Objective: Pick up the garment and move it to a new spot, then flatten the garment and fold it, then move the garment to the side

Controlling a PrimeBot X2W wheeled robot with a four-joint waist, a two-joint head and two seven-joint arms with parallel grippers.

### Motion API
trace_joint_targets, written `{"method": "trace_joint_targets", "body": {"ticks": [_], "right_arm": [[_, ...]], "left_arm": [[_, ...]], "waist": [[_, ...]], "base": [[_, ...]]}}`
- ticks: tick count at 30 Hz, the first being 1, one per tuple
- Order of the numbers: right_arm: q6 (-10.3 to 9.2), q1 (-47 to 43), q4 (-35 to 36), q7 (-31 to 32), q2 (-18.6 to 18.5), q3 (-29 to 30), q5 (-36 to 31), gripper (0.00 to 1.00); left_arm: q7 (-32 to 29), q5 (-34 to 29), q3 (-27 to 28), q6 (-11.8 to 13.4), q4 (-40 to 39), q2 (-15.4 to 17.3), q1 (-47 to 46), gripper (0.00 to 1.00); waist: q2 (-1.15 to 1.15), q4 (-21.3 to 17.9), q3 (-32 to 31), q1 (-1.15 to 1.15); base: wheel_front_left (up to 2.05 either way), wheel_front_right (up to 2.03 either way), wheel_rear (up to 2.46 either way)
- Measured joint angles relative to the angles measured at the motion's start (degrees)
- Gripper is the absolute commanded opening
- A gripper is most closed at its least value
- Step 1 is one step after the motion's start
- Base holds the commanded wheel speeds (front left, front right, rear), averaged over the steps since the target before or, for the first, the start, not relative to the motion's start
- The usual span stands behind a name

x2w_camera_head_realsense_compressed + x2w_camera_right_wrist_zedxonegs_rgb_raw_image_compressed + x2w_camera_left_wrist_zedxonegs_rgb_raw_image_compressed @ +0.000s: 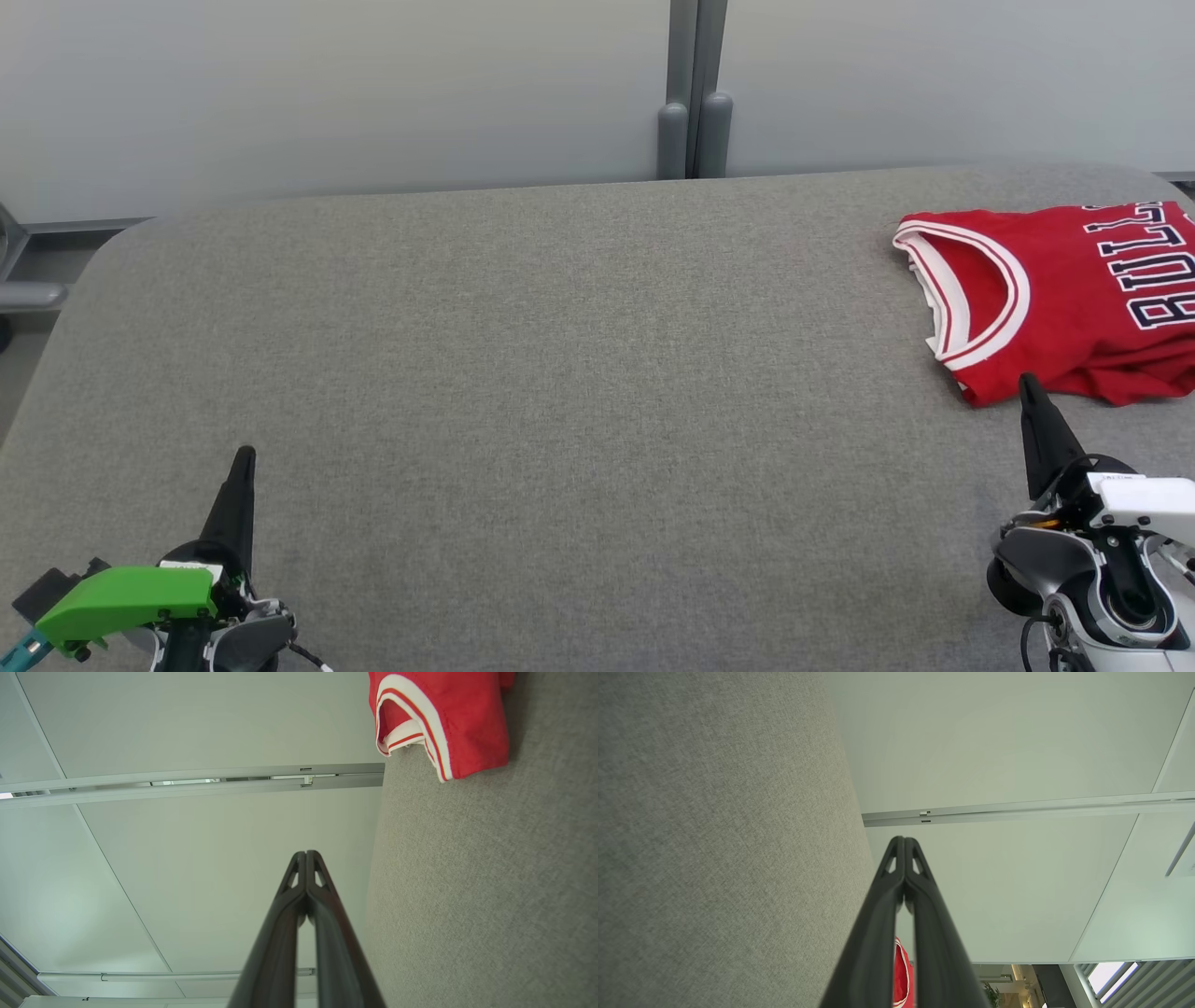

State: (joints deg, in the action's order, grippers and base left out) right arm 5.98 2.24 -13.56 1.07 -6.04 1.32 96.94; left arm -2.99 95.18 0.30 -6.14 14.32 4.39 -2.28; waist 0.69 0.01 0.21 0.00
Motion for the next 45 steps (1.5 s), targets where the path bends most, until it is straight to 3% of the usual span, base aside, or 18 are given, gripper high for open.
{"method": "trace_joint_targets", "body": {"ticks": [45], "right_arm": [[0.55, 0.8, -1.6, 0.1, 0.0, 0.2, 0.1, 0.0]], "left_arm": [[-0.1, 0.0, 0.3, -0.5, 1.2, 0.0, -0.2, 0.0]], "waist": [[0.0, 0.0, -0.1, 0.0]], "base": [[0.0, 0.0, 0.0]]}}
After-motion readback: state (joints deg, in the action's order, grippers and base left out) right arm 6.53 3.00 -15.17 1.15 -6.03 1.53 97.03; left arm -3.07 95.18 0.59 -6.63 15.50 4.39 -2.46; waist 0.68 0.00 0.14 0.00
